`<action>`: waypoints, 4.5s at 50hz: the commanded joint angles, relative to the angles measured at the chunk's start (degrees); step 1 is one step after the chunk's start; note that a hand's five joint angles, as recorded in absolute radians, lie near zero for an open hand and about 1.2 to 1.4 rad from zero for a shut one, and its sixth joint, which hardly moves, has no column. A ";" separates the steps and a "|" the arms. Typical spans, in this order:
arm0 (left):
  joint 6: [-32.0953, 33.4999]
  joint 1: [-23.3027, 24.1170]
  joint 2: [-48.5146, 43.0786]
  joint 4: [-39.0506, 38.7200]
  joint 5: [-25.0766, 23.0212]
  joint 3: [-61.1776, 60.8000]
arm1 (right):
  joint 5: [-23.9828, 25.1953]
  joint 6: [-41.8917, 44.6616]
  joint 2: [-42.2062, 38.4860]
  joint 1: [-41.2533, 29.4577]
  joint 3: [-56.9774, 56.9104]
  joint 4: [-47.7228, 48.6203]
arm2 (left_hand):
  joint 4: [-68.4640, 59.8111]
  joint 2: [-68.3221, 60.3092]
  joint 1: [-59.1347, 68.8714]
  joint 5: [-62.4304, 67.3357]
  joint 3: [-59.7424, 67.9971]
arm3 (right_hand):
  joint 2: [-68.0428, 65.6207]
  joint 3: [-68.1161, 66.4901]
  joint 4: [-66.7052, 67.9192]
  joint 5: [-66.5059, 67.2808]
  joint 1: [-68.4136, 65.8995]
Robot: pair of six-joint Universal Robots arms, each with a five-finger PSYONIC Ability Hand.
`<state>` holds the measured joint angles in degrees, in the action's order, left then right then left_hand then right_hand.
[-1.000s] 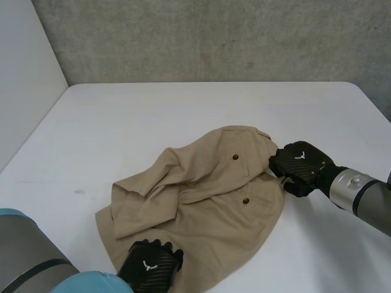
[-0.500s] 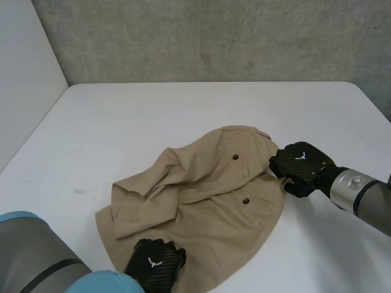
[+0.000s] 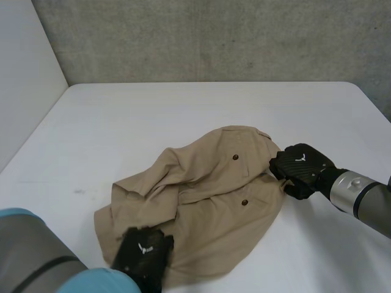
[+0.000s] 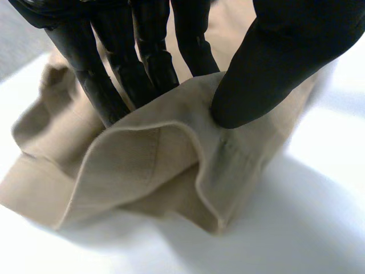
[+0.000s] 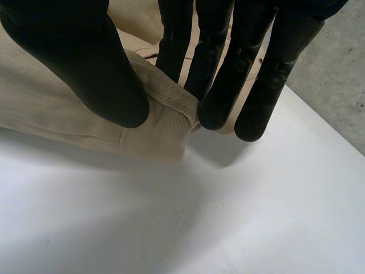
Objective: Fold the shorts.
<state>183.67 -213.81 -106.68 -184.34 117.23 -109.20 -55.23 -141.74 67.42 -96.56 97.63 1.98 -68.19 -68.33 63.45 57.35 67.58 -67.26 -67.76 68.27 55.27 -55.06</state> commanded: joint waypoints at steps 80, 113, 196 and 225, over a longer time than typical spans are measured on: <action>19.36 -23.94 13.68 -9.02 -10.89 43.39 | -26.78 -21.65 17.82 -13.74 -30.84 -1.62 | -11.81 -11.67 16.55 12.65 12.42 | -12.74 -12.24 11.73 14.73 -24.94; 18.48 -27.71 6.41 -2.87 -11.85 36.78 | -23.17 -19.36 15.12 -13.83 -22.92 -14.99 | -11.81 -11.67 16.55 12.65 12.42 | -12.74 -12.24 11.73 14.73 -24.94; -5.08 -20.07 14.83 3.72 -15.28 -7.95 | -5.42 -2.93 -0.89 -1.79 5.38 5.22 | 41.32 41.46 -36.59 -40.48 -40.71 | 26.73 27.23 -27.74 -24.74 14.53; -3.41 -20.33 9.03 -3.57 -14.67 -10.33 | -6.12 -2.66 -3.97 -1.62 5.03 9.80 | 40.98 41.13 -36.25 -40.14 -40.37 | -12.74 -12.24 11.73 14.73 -24.94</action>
<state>179.45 -234.14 -95.61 -186.08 102.15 -119.71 -60.90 -143.78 62.94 -97.97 102.09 11.97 -22.72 -22.53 22.42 12.85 22.56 -67.37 -67.56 68.08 54.16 -50.93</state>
